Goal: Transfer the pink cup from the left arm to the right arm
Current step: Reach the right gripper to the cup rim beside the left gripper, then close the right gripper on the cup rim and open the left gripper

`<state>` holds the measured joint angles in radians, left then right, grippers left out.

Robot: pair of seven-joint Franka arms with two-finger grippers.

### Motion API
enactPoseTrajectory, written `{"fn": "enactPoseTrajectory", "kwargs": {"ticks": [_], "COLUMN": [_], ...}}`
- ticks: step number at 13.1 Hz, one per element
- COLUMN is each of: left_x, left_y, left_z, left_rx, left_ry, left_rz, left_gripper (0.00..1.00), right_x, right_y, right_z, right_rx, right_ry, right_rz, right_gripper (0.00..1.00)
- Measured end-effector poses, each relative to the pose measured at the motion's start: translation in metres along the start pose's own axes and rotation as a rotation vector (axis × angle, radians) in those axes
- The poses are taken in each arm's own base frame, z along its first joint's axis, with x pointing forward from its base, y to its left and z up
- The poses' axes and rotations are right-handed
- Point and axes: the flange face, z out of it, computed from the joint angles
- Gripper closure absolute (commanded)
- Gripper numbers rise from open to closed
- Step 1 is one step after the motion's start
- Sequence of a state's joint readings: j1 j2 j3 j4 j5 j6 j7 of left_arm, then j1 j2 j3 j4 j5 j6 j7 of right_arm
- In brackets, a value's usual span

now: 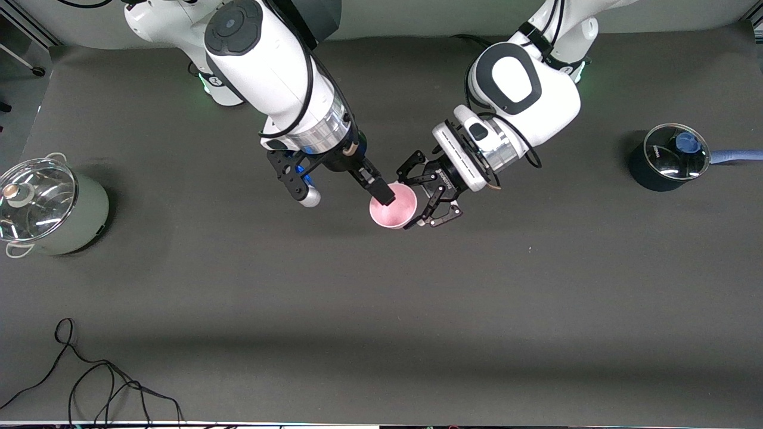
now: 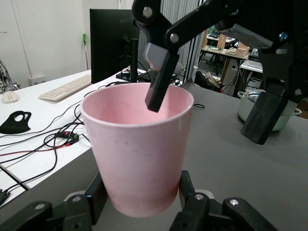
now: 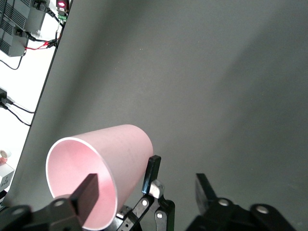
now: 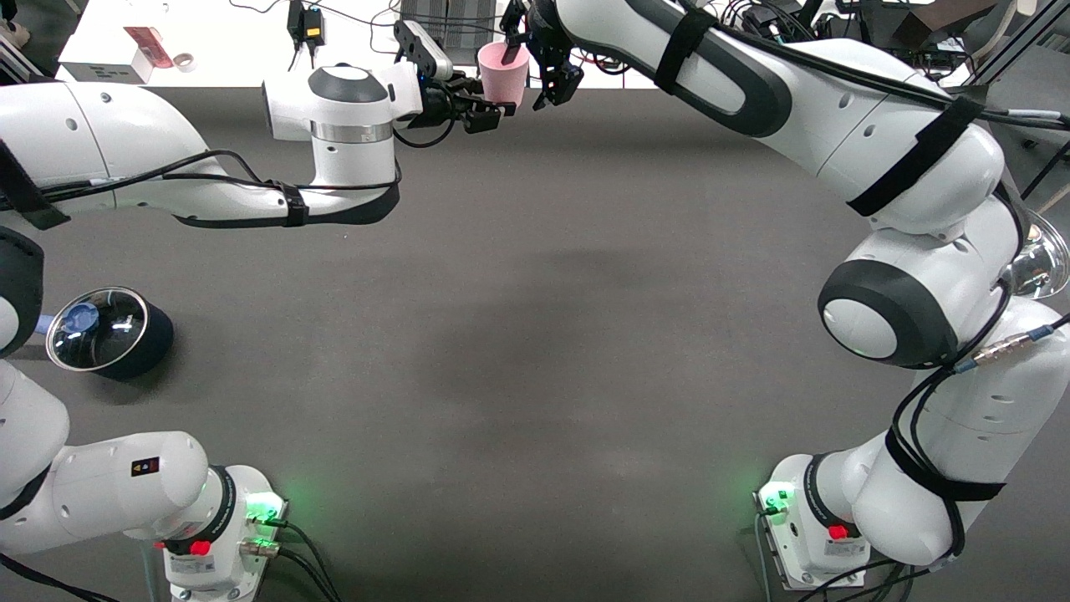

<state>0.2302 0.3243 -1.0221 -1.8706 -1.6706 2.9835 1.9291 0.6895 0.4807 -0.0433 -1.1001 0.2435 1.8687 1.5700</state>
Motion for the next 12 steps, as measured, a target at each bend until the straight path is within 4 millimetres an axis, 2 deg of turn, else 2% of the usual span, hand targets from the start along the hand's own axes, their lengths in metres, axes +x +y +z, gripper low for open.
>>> {"fn": "enactPoseTrajectory", "kwargs": {"ticks": [1, 2, 3, 4, 5, 6, 11, 12], "left_x": [0.0001, 0.0001, 0.0001, 0.0, -0.0001, 0.0, -0.0004, -0.0004], "left_y": [0.0, 0.0, 0.0002, 0.0018, 0.0035, 0.0054, 0.0051, 0.0051], "left_z": [0.0, 0.0, 0.0001, 0.001, 0.0018, 0.0027, 0.0022, 0.0022], "left_rx": [0.0, 0.0, 0.0, -0.003, -0.006, -0.009, -0.001, -0.001], "left_ry": [0.0, 0.0, 0.0, 0.0, -0.001, -0.001, -0.006, -0.006], "left_rz": [0.0, 0.0, 0.0, 0.001, 0.002, 0.003, 0.026, 0.026], "left_gripper": [0.81, 0.81, 0.79, 0.73, 0.61, 0.56, 0.56, 0.51], "right_x": [-0.0004, -0.0005, -0.0006, -0.0001, 0.0003, 0.0006, 0.0009, 0.001], "right_y": [-0.0003, -0.0005, -0.0008, -0.0021, -0.003, -0.0037, -0.0034, -0.0034], "right_z": [-0.001, -0.0017, -0.0023, -0.0036, -0.0048, -0.0058, -0.0042, -0.0042], "right_rx": [0.002, 0.004, 0.006, 0.018, 0.026, 0.031, 0.025, 0.025], "right_ry": [0.0, 0.0, 0.0, 0.001, 0.002, 0.002, 0.002, 0.002], "right_rz": [-0.001, -0.001, -0.001, -0.001, 0.0, 0.0, 0.033, 0.034], "right_gripper": [0.92, 1.0, 1.0, 1.0, 1.0, 1.0, 1.0, 1.0]}}
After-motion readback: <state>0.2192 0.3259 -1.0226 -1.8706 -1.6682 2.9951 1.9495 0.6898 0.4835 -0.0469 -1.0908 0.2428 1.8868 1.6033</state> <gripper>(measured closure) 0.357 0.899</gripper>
